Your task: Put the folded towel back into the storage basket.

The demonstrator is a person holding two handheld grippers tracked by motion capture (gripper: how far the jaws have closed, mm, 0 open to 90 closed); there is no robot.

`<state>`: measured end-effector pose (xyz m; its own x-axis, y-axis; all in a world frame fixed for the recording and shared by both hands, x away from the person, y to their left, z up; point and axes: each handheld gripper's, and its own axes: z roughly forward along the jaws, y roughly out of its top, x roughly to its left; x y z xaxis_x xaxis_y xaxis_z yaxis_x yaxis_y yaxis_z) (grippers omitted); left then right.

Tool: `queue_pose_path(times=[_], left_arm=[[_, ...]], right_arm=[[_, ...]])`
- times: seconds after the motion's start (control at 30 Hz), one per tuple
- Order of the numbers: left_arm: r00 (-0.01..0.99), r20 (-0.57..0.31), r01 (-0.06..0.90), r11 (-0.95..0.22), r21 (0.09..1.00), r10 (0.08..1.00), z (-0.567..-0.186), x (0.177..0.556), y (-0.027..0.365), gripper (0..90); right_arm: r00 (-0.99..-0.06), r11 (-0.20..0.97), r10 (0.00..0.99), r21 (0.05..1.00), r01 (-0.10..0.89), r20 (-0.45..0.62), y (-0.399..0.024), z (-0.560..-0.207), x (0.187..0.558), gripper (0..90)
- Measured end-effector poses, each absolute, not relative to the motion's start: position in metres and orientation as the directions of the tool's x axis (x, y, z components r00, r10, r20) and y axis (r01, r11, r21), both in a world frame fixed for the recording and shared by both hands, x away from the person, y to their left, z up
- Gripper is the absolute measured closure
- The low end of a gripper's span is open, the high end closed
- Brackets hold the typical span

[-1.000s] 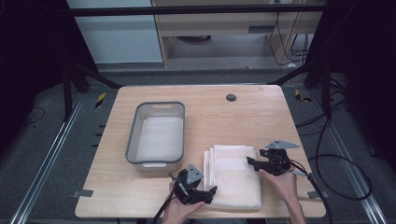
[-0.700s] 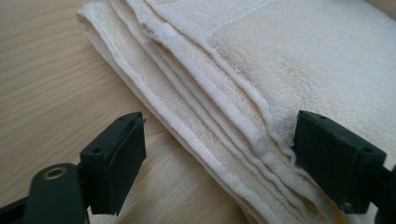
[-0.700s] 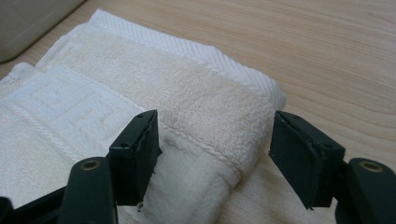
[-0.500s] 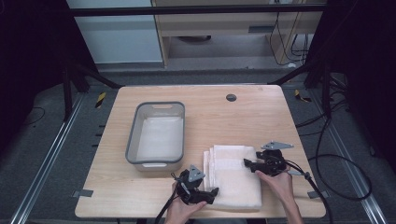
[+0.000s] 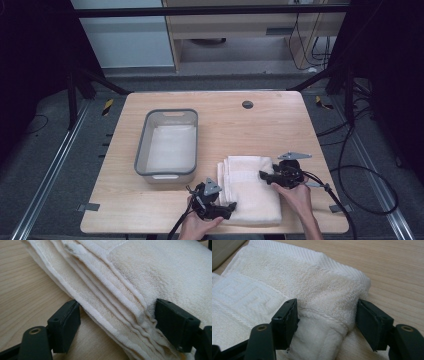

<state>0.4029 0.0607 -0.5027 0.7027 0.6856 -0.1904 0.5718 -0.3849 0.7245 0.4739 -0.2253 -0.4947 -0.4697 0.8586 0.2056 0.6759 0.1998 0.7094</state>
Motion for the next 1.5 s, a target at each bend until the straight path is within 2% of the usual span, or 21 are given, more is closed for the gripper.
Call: queue_pose_path(times=[0.1, 0.23, 0.47, 0.6, 0.77, 0.97, 1.27, 1.5], left_arm=[[0.704, -0.206, 0.583, -0.386, 0.715, 0.680, -0.501, 0.403, 0.060, 23.1], [0.711, -0.233, 0.592, -0.386, 0.707, 0.663, -0.500, 0.404, 0.060, 32.4], [0.711, -0.294, 0.618, -0.369, 0.694, 0.638, -0.501, 0.407, 0.061, 45.9], [0.700, -0.332, 0.641, -0.351, 0.683, 0.632, -0.501, 0.408, 0.061, 52.9], [0.705, -0.319, 0.629, -0.349, 0.695, 0.634, -0.499, 0.405, 0.061, 61.7], [0.708, -0.328, 0.626, -0.342, 0.701, 0.625, -0.497, 0.406, 0.064, 68.0], [0.714, -0.354, 0.621, -0.311, 0.720, 0.604, -0.487, 0.404, 0.070, 72.0], [0.720, -0.352, 0.610, -0.303, 0.732, 0.598, -0.478, 0.401, 0.074, 73.9]], right_arm=[[-0.465, 0.184, 0.853, 0.698, 0.692, 0.236, -0.226, -0.495, 0.475, 40.8], [-0.452, 0.137, 0.837, 0.683, 0.718, 0.308, -0.230, -0.498, 0.476, 45.1], [-0.454, 0.137, 0.829, 0.669, 0.730, 0.326, -0.228, -0.495, 0.476, 53.7], [-0.459, 0.142, 0.828, 0.672, 0.727, 0.322, -0.226, -0.493, 0.475, 61.4], [-0.447, 0.120, 0.825, 0.666, 0.736, 0.345, -0.226, -0.490, 0.475, 69.6], [-0.455, 0.129, 0.826, 0.676, 0.726, 0.332, -0.225, -0.486, 0.474, 72.0], [-0.463, 0.097, 0.808, 0.692, 0.715, 0.365, -0.230, -0.474, 0.468, 72.7], [-0.493, 0.114, 0.806, 0.730, 0.674, 0.329, -0.227, -0.461, 0.461, 73.3]])
